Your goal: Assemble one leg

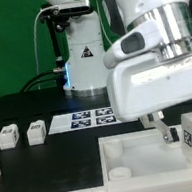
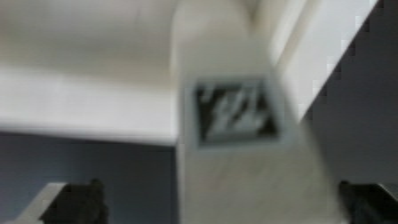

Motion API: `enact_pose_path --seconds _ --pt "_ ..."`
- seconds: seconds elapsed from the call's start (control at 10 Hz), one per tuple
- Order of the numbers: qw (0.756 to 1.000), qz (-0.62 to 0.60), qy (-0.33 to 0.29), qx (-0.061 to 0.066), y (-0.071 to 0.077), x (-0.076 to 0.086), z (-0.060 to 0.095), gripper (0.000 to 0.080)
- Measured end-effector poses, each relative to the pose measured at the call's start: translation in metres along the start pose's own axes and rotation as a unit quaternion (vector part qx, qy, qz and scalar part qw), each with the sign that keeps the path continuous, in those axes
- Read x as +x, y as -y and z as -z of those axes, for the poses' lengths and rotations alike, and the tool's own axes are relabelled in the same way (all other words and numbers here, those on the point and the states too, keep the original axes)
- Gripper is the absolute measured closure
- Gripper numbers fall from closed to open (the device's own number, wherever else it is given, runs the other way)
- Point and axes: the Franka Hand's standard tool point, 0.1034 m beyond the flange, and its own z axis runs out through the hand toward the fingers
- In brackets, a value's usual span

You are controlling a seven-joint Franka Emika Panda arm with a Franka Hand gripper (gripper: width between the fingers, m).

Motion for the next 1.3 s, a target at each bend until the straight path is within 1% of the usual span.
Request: enact_pose_path --seconds 0.1,0.2,0.3,0.4,0.5,0.7,0.9,1.0,1.1,1.2,1.3 --pt "0.999 -0.001 0.047 0.009 -0.003 0.003 0.005 0.015" --pt "0.995 -0.009 0.099 0.018 -0.004 -0.005 0.005 0.015" --pt "0.987 -0.014 0.16 0.03 0.0 -0.009 0.008 0.015" --pt "0.98 -0.013 0.196 0.038 0.002 -0.007 0.007 0.015" --pt "0.977 -0.015 0.207 0.042 0.0 -0.005 0.005 0.015" --pt "0.979 -0.016 0.2 0.04 -0.002 -0.004 0.003 0.015" --pt "0.982 -0.013 0.185 0.039 -0.008 -0.002 0.001 0.015" --pt "0.982 -0.014 0.186 0.038 -0.007 -0.002 0.001 0.015" --pt "0.981 -0.028 0.186 0.036 -0.006 -0.002 0.0 0.0238" --pt "0.982 -0.026 0.186 0.036 -0.007 -0.002 0.0 0.0374" --pt "0.98 -0.053 0.187 0.032 -0.006 -0.002 0.0 0.0374"
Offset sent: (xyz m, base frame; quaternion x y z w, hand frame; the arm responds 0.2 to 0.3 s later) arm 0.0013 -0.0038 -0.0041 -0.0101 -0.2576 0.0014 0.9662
